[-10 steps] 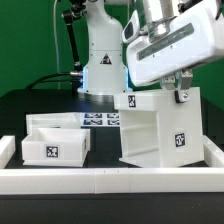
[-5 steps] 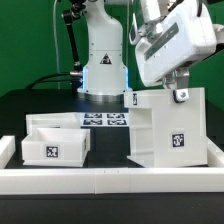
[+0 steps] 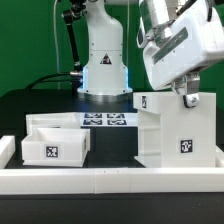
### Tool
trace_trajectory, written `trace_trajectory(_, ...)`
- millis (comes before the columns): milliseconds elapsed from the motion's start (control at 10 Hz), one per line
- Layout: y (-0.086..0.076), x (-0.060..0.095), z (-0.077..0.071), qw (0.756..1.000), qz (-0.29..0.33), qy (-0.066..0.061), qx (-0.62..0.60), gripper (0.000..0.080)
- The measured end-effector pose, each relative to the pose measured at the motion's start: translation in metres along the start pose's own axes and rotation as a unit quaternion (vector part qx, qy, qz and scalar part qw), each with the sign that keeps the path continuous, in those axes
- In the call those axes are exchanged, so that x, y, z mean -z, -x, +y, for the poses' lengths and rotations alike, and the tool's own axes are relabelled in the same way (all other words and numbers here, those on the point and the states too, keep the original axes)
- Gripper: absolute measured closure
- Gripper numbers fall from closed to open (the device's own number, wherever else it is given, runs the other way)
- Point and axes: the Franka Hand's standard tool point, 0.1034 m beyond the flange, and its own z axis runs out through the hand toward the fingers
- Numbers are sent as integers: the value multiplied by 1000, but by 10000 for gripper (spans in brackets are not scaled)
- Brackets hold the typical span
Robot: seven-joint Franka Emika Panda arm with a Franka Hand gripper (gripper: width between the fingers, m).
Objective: Assemble drawer
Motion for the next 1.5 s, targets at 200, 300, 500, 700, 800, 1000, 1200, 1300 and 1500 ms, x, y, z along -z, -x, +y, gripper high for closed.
trace_trajectory(200,9,-3,-4,1000,-5,0,-19,742)
trace_trajectory(300,8,-5,-5,1000,-7,5,-28,742)
trace_trajectory(500,7,-5,-6,1000,-11,10,-28,742)
trace_trajectory(700,6,-4,-5,999,-18,19,-18,742)
trace_trajectory(800,7,-5,-4,999,-19,19,-17,679)
trace_trajectory(1000,7,-5,-4,1000,-19,20,-16,513)
trace_trajectory(1200,7,-6,-3,999,-19,20,-16,210)
trace_trajectory(1300,7,-6,-3,1000,-19,20,-15,210)
trace_trajectory(1500,4,5,-5,998,-22,18,49,161)
